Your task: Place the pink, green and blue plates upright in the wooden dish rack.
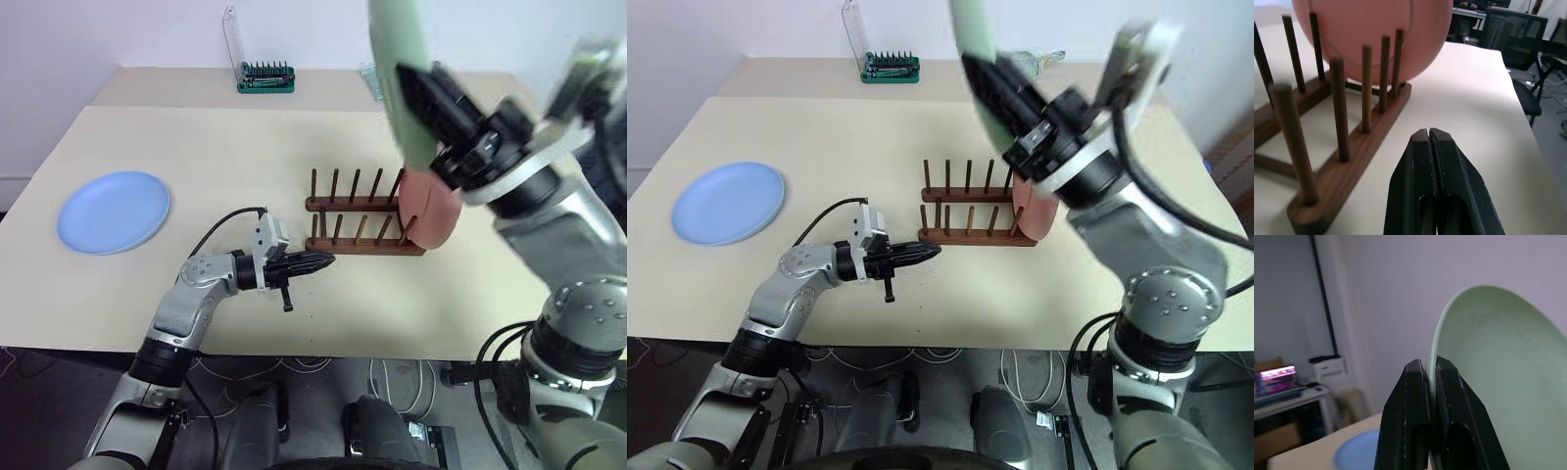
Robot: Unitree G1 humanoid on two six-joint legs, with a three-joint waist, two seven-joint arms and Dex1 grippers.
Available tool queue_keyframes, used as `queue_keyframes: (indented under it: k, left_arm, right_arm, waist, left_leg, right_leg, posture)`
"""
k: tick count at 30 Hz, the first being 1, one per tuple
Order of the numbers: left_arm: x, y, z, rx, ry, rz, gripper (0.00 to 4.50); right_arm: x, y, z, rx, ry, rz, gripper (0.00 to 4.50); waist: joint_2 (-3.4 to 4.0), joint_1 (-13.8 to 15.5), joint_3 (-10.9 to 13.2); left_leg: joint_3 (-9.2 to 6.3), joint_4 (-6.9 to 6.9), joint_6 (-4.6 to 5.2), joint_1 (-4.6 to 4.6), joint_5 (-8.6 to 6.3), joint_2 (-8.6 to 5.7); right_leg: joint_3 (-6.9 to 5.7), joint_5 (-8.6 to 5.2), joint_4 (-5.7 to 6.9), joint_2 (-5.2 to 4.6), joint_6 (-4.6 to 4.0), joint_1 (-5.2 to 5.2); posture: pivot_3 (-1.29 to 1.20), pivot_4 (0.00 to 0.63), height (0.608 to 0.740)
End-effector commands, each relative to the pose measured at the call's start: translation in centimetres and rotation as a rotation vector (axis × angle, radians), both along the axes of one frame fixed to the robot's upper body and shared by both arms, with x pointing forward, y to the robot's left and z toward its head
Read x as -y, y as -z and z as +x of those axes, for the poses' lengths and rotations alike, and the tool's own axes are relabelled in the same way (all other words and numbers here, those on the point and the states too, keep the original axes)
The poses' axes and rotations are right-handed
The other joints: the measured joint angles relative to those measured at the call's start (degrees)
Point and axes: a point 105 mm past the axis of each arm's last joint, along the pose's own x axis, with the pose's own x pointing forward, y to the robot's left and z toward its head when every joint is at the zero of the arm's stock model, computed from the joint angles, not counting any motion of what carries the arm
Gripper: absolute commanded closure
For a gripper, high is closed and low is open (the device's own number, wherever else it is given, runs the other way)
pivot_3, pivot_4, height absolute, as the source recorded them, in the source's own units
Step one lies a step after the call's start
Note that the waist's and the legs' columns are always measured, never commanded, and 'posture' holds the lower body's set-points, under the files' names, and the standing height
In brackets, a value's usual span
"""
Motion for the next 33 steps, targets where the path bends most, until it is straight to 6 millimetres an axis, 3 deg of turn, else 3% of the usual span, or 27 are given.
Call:
queue_keyframes:
  k: [1, 8, 17, 26, 33]
  left_arm:
    - [0.1, -1.2, -0.2, 0.032, 0.004, -0.022, 4.5]
    - [-0.3, -0.9, 0.0, 0.026, -0.001, -0.015, 4.5]
    - [-0.6, -0.5, 0.0, 0.024, -0.004, -0.012, 4.5]
    - [-1.0, -0.1, 0.1, 0.023, -0.01, -0.01, 4.5]
    - [-0.8, -0.2, 0.1, 0.026, -0.008, -0.01, 4.5]
  right_arm:
    - [-0.6, 0.6, -0.6, -0.055, -0.041, 0.07, 4.43]
    - [0.8, 1.8, 1.2, -0.178, 0.026, 0.195, 4.43]
    - [1.0, 2.0, 2.3, -0.245, 0.031, 0.303, 4.43]
    - [0.4, -0.2, 1.7, -0.176, -0.001, 0.321, 4.43]
    - [0.5, 0.7, 2.2, -0.225, 0.016, 0.344, 4.43]
  waist:
    - [0.0, -0.12, 0.0]
    - [0.0, -0.04, 0.0]
    - [0.0, -0.06, 0.0]
    - [0.0, -0.11, 0.0]
    - [0.0, -0.05, 0.0]
  left_leg:
    - [0.0, 0.0, -0.01, 0.0, 0.01, 0.0]
    - [0.0, 0.01, -0.02, 0.01, 0.02, 0.01]
    - [0.0, 0.0, -0.03, 0.01, 0.02, 0.02]
    - [0.0, -0.02, -0.03, 0.0, 0.02, 0.02]
    - [0.0, -0.03, -0.03, -0.02, 0.02, 0.01]
  right_leg:
    - [0.0, 0.0, 0.0, 0.02, 0.0, 0.0]
    - [0.01, 0.0, 0.03, 0.05, 0.0, -0.02]
    - [0.01, 0.0, 0.03, 0.07, 0.0, -0.03]
    - [0.02, 0.0, 0.04, 0.07, 0.0, -0.06]
    - [0.02, 0.0, 0.01, 0.05, 0.0, -0.07]
  posture:
    - [0.0, 0.15, 0.732]
    - [0.0, 0.15, 0.732]
    - [0.0, 0.15, 0.732]
    - [0.0, 0.15, 0.732]
    - [0.0, 0.15, 0.732]
